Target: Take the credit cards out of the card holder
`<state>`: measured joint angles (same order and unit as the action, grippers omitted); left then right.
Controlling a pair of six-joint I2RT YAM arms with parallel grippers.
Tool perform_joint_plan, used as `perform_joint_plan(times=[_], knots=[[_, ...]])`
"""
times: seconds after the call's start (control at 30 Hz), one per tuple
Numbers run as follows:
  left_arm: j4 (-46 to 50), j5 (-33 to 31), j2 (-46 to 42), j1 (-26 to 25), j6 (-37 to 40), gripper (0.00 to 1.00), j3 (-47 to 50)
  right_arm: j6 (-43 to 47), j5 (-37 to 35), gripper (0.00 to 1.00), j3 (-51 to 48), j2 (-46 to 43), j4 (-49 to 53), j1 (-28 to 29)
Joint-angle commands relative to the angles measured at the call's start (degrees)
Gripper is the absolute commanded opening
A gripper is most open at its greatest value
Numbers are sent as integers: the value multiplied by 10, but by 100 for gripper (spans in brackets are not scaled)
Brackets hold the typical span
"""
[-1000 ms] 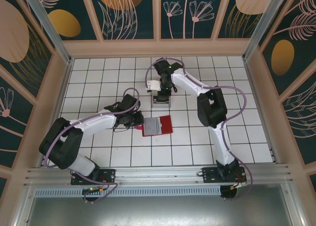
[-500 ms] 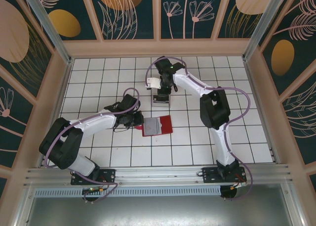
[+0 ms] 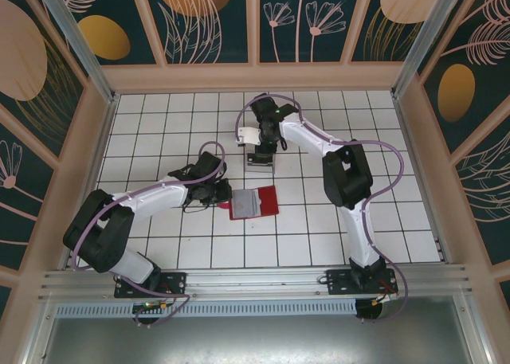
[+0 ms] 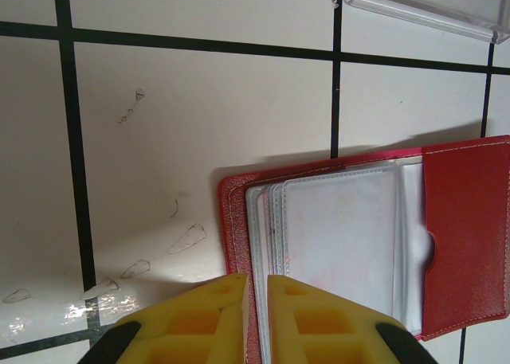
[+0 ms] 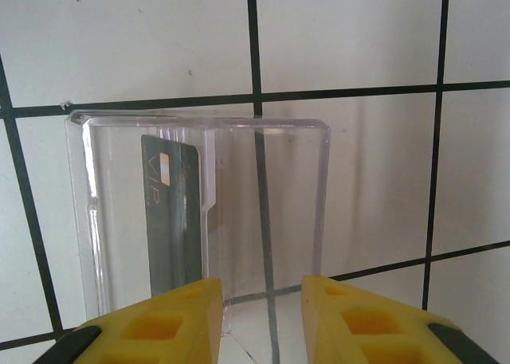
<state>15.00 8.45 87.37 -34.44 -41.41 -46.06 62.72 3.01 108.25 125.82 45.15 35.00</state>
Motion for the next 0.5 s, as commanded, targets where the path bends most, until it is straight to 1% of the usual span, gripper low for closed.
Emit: perform_joint_plan(times=[0.0,0.47], knots=[[2,-5,-9,5,5,17,-1,-2,-4,33,-6,-2,-12,6],[9,-4,-15,4,6,17,-1,-4,7,33,-1,11,-18,9]])
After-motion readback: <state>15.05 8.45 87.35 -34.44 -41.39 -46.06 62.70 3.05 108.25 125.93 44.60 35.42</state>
